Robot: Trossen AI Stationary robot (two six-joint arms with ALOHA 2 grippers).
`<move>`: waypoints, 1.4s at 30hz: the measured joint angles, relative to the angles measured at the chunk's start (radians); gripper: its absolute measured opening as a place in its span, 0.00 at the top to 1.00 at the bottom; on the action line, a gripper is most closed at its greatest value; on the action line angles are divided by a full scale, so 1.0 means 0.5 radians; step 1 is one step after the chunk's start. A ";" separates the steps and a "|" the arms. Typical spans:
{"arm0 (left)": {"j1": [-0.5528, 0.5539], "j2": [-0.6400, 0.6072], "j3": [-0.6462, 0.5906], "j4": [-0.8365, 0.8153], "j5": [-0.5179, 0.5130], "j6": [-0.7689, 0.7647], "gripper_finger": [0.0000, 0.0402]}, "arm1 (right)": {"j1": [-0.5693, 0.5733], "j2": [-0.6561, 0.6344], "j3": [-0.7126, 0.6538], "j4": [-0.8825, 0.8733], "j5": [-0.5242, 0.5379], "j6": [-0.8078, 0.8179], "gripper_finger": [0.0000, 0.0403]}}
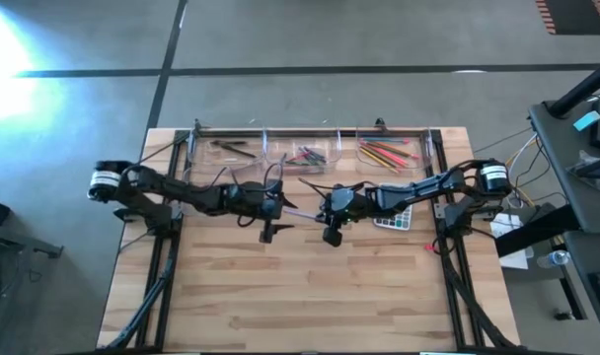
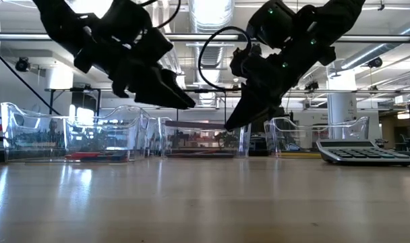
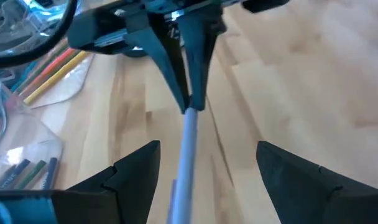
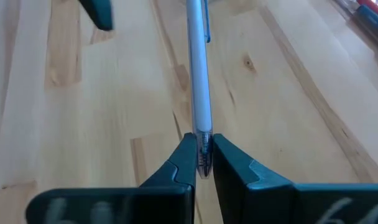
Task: Sort crayons/erasers/pens/pencils in bins
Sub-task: Put the light blue ballpen into the top left transparent bin
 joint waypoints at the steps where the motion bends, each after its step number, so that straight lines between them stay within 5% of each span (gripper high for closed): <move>1: 0.001 0.020 0.021 -0.020 -0.009 0.012 0.37 | 0.001 -0.002 0.000 -0.009 0.000 0.000 0.94; 8: 0.001 0.102 0.127 -0.377 -0.221 0.052 0.39 | 0.014 -0.006 0.000 -0.004 0.000 -0.002 0.94; 17: 0.003 0.126 0.131 -0.393 -0.328 0.156 0.48 | 0.013 -0.007 0.000 0.001 0.001 -0.001 0.94; 32: 0.000 0.121 0.184 -0.495 -0.315 0.329 0.94 | 0.012 -0.010 0.001 0.004 0.003 -0.040 0.94; 42: 0.002 0.120 0.233 -0.546 -0.331 0.292 0.94 | 0.016 -0.010 0.004 0.005 -0.001 -0.108 0.67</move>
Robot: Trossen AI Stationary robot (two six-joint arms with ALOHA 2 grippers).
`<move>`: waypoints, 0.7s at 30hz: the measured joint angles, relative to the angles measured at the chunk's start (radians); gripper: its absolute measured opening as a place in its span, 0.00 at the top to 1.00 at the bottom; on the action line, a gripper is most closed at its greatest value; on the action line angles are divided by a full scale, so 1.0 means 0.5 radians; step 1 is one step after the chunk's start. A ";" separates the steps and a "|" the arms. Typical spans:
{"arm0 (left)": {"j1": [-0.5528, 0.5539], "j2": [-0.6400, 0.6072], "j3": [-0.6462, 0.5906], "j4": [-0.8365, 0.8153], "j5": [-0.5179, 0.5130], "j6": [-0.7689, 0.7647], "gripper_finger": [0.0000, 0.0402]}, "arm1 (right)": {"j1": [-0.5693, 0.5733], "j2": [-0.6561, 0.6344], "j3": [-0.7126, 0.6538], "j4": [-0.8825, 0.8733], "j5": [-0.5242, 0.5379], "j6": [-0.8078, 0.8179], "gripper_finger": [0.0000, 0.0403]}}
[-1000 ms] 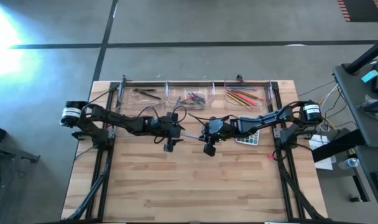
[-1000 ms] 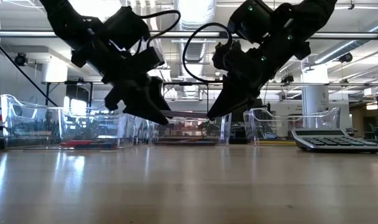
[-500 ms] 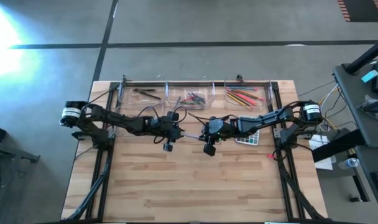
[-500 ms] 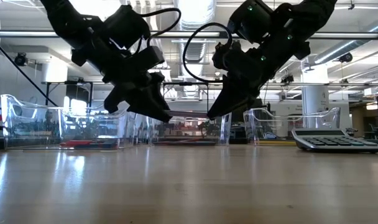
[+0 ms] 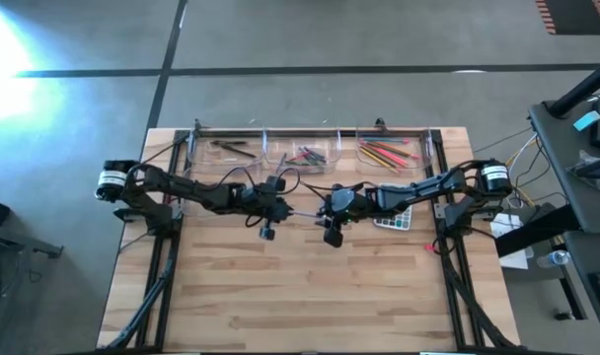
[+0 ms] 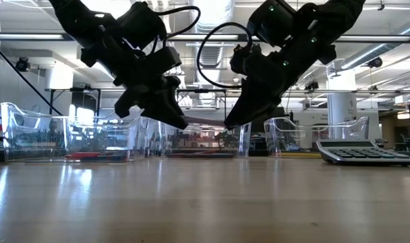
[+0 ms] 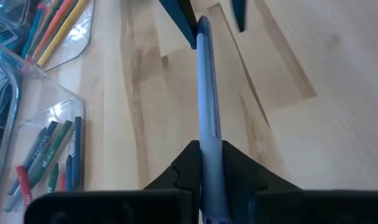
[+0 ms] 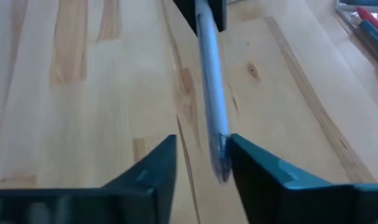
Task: Sort crayons/erasers/pens/pencils in bins
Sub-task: Put the light blue ballpen into the top left transparent bin
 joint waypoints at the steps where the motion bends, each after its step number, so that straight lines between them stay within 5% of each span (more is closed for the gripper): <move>1: 0.002 -0.001 0.000 0.001 -0.001 -0.001 0.95 | 0.001 0.000 0.004 0.003 -0.002 0.005 0.63; 10: 0.002 -0.109 0.006 -0.126 -0.196 0.001 0.95 | 0.001 -0.077 0.155 -0.340 0.003 0.017 0.38; 21: 0.152 -0.787 0.006 -0.672 -0.563 0.187 0.95 | 0.091 -0.490 0.137 -0.444 0.153 -0.023 0.35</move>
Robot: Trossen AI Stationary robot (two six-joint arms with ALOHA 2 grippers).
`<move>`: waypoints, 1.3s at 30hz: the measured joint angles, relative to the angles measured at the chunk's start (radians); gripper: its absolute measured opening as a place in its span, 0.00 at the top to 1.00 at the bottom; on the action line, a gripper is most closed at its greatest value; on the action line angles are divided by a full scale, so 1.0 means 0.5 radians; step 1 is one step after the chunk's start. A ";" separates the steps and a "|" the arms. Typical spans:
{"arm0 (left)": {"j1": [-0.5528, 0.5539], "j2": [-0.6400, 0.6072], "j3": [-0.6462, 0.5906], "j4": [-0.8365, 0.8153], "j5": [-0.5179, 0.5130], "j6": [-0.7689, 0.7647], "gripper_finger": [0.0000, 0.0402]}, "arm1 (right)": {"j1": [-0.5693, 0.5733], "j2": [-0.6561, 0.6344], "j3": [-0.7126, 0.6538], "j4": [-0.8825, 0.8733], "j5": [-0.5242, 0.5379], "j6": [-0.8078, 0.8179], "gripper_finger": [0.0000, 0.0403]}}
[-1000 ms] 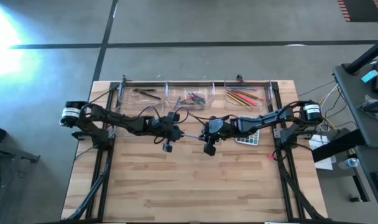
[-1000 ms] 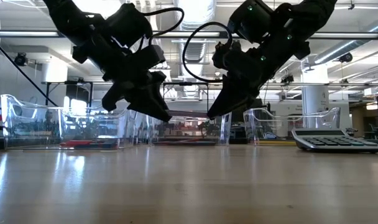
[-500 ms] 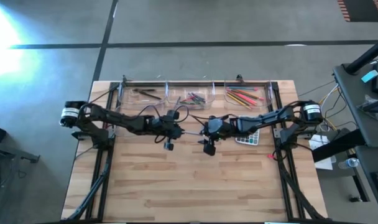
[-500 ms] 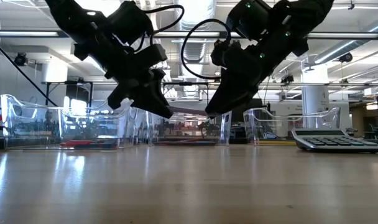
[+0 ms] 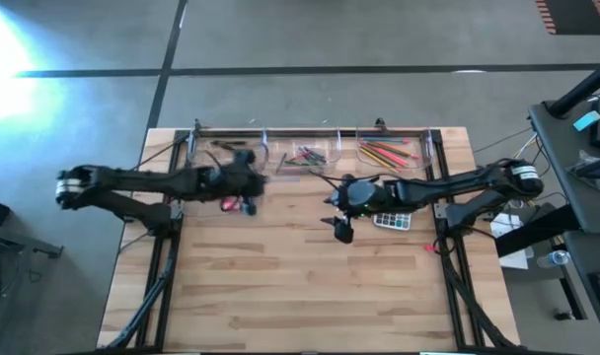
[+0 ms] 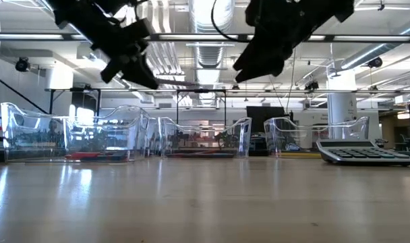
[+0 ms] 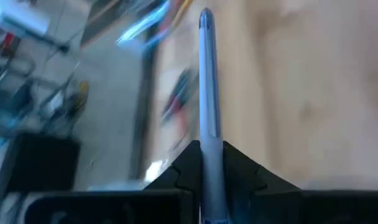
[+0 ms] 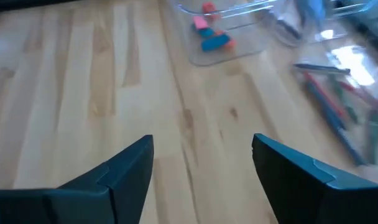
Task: Sort crayons/erasers/pens/pencils in bins
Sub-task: Put the light blue ballpen into the top left transparent bin, then return to Home Position
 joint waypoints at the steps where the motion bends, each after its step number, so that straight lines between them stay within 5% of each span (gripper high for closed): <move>1: 0.056 -0.067 0.000 -0.082 -0.022 0.018 0.95 | 0.017 -0.028 -0.018 -0.004 0.041 0.000 0.36; 8: 0.674 -0.371 -0.021 -0.381 0.077 0.041 0.95 | 0.084 -0.112 -0.167 0.123 0.128 0.000 0.37; 13: 1.130 -0.335 -0.043 -0.393 0.493 0.178 0.95 | 0.084 -0.095 -0.200 0.133 0.133 0.002 0.38; 17: 1.352 -0.206 -0.078 -0.402 0.531 0.201 0.95 | 0.084 -0.095 -0.201 0.136 0.133 0.002 0.37; 23: 1.417 -0.011 -0.084 -0.390 0.533 0.165 0.92 | 0.084 -0.095 -0.201 0.135 0.134 0.001 0.37; 30: 1.418 0.080 -0.077 -0.368 0.410 0.040 0.66 | 0.084 -0.095 -0.201 0.135 0.133 0.002 0.38; 36: 1.417 -0.083 -0.018 -0.377 0.357 -0.196 0.51 | 0.084 -0.095 -0.202 0.149 0.132 0.035 0.38; 39: 1.408 -0.268 -0.005 -0.323 0.558 -0.344 0.50 | 0.083 -0.095 -0.203 0.255 0.019 0.040 0.39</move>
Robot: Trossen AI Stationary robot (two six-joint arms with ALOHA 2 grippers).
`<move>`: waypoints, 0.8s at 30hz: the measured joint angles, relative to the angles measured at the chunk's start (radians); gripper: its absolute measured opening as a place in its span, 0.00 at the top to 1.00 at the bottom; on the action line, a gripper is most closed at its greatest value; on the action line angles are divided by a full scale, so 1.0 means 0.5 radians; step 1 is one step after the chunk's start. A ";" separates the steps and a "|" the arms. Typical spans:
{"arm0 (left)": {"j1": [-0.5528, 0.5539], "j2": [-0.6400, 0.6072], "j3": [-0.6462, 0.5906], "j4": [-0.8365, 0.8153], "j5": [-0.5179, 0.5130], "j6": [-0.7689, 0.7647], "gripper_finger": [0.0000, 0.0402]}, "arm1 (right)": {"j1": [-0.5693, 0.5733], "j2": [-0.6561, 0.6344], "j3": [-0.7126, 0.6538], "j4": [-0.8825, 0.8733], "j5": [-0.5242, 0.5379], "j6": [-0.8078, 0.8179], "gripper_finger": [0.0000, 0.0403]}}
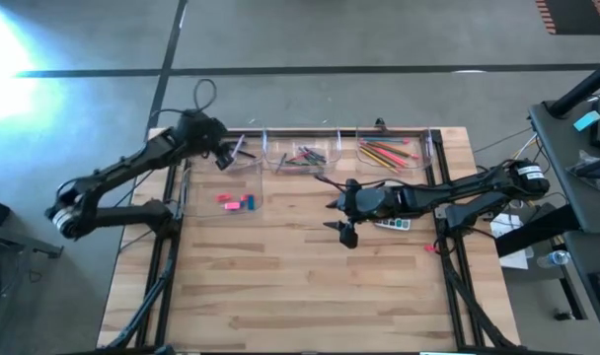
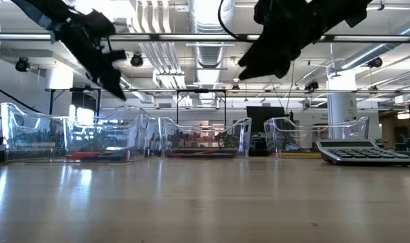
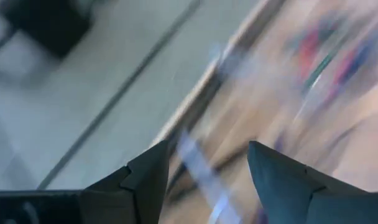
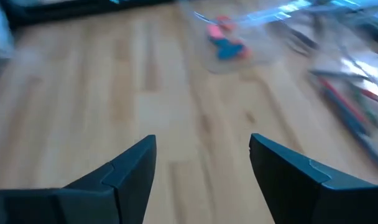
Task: Sort crayons/erasers/pens/pencils in bins
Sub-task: Return to Home Position
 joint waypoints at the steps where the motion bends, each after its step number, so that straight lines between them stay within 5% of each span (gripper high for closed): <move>1: -0.005 -0.073 -0.013 0.076 0.125 -0.037 0.49 | 0.000 -0.004 0.000 0.035 -0.060 -0.006 0.39; 5: -0.064 -0.375 -0.084 0.343 0.525 -0.174 0.52 | 0.002 -0.074 -0.001 0.086 -0.135 -0.056 0.39; 10: -0.240 -0.705 -0.217 0.658 0.694 -0.305 0.60 | 0.001 -0.282 -0.070 0.087 -0.129 -0.065 0.40; 17: -0.440 -0.968 -0.405 0.884 0.754 -0.433 0.72 | 0.000 -0.691 -0.356 0.155 -0.113 -0.156 0.42; 24: -0.587 -0.973 -0.703 1.173 0.761 -0.569 0.84 | 0.000 -1.053 -0.776 0.500 -0.114 -0.197 0.43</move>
